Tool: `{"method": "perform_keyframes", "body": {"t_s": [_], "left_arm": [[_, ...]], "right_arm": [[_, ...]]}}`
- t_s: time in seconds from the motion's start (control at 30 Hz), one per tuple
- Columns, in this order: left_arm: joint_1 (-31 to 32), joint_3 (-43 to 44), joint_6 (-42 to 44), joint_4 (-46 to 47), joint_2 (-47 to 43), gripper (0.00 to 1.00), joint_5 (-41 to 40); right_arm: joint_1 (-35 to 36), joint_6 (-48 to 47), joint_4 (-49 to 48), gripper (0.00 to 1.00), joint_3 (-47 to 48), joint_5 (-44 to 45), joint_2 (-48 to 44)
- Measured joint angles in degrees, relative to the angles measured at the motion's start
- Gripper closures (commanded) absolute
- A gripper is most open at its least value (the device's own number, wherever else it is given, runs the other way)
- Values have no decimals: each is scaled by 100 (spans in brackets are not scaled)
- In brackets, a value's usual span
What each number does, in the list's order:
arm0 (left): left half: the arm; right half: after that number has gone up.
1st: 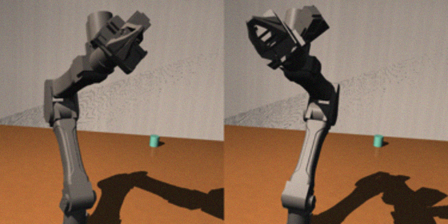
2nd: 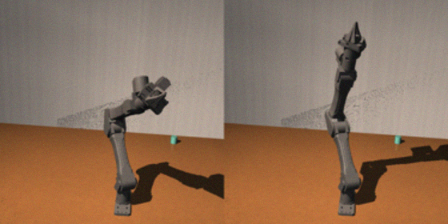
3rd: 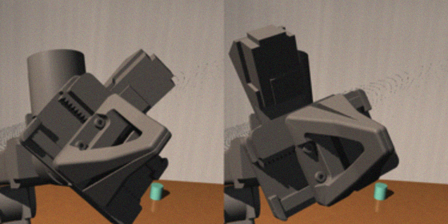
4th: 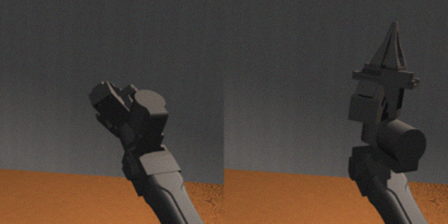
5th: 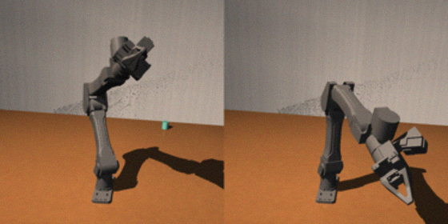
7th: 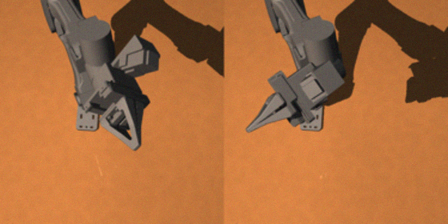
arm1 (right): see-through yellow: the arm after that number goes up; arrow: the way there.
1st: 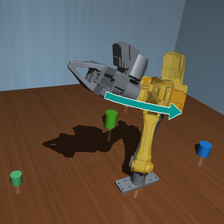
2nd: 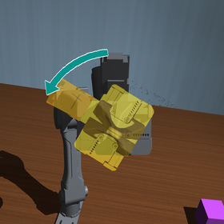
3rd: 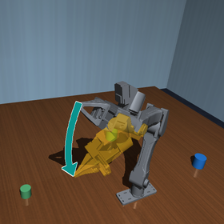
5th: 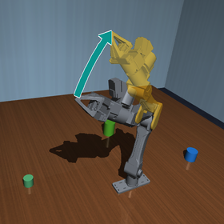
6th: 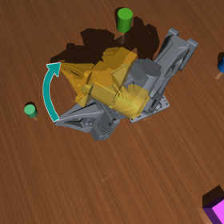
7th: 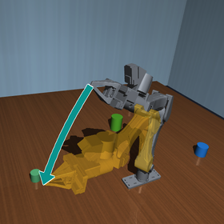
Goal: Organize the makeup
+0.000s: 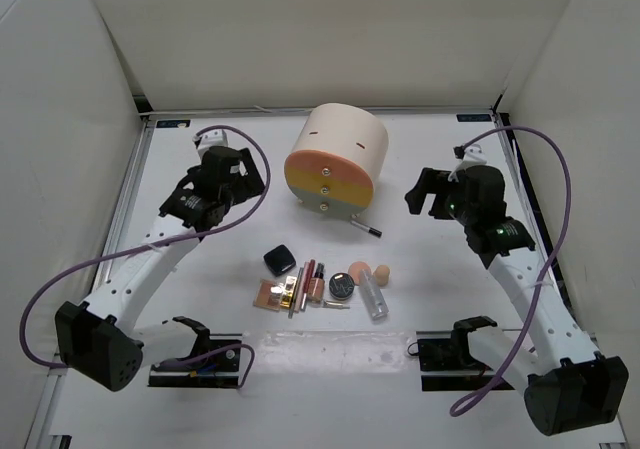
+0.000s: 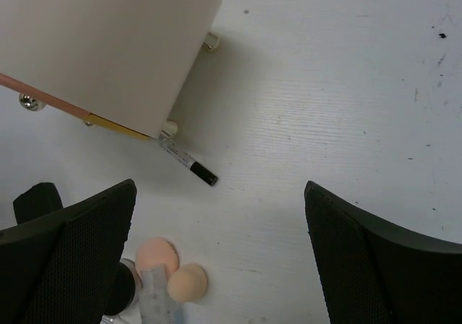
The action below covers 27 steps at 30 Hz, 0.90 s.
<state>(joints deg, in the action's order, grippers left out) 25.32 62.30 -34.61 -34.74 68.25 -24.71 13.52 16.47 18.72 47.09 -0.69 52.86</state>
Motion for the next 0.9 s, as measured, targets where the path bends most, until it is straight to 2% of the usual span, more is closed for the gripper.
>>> {"method": "perform_keyframes", "body": {"t_s": [0.13,0.3,0.4,0.67,0.73,0.9], "left_arm": [[122,-120,533,503,-170,2,892],[719,-321,1202,1537,-286,2,2120],[1106,-229,1517,2048,-35,8,2411],[1604,802,2039,2328,1589,18,2225],[1628,826,2133,2319,1740,20,2127],[1624,909,2306,2323,1864,31,1823]], "right_arm": [[4,-170,-107,1,199,-507,446],[83,-295,-262,1,918,-960,1185],[205,-361,-411,1,1453,-973,1554],[422,-363,-603,1,2588,-844,2518],[459,-358,-514,1,3003,-844,2896],[577,-350,-472,2,3709,-835,3628]]}}
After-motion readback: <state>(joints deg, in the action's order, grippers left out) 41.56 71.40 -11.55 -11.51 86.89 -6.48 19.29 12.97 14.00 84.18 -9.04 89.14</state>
